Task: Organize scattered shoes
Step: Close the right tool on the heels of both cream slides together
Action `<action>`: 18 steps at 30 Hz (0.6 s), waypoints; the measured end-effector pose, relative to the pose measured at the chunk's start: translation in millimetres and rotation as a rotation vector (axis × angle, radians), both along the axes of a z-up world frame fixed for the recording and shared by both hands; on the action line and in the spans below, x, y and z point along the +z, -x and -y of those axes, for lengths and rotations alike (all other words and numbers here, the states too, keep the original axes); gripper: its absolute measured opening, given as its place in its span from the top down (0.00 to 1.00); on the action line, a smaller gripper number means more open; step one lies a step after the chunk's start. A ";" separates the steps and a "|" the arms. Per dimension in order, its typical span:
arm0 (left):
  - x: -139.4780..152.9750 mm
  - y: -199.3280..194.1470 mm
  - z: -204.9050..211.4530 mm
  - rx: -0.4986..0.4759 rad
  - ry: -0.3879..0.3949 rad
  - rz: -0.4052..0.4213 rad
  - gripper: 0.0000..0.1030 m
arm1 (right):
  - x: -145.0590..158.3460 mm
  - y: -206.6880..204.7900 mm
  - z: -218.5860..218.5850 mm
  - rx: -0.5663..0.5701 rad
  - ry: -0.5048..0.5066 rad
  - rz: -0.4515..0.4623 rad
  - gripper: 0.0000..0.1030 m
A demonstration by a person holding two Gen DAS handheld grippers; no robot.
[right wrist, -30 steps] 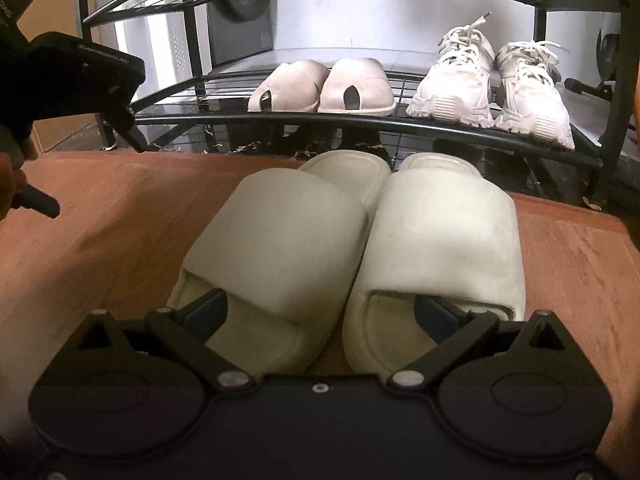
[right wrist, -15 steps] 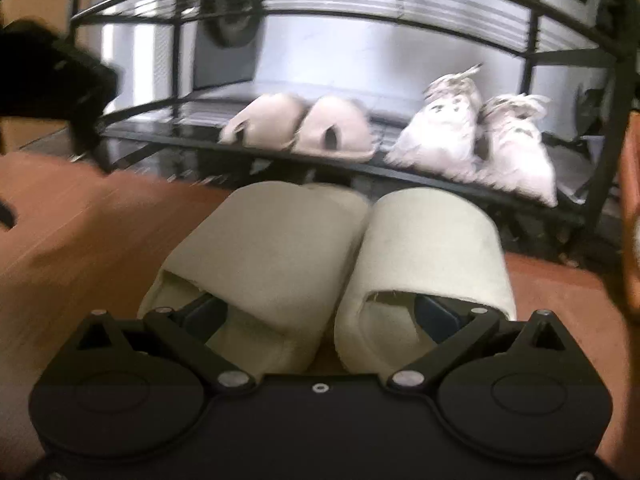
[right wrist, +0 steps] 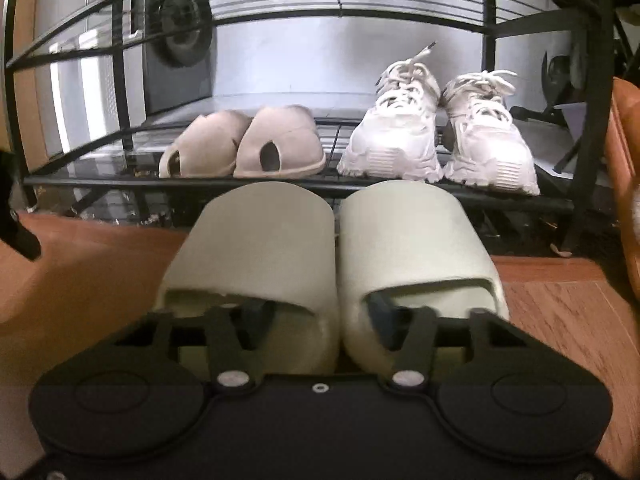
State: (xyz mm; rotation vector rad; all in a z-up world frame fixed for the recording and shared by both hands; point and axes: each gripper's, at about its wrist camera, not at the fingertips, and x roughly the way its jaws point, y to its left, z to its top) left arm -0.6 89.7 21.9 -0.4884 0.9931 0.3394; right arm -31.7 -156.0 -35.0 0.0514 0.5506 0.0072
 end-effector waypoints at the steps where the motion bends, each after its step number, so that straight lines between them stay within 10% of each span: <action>1: -0.3 -0.4 -0.1 0.001 0.000 -0.001 0.01 | 2.8 2.3 -0.5 -0.001 -0.003 0.003 0.70; 13: 4.7 6.1 -10.1 0.061 0.024 0.015 0.01 | 75.9 69.7 15.8 -0.065 -0.188 -0.125 0.75; 18: 6.4 8.1 -12.5 0.076 0.039 0.019 0.01 | 119.4 114.9 31.9 -0.056 -0.219 -0.046 0.75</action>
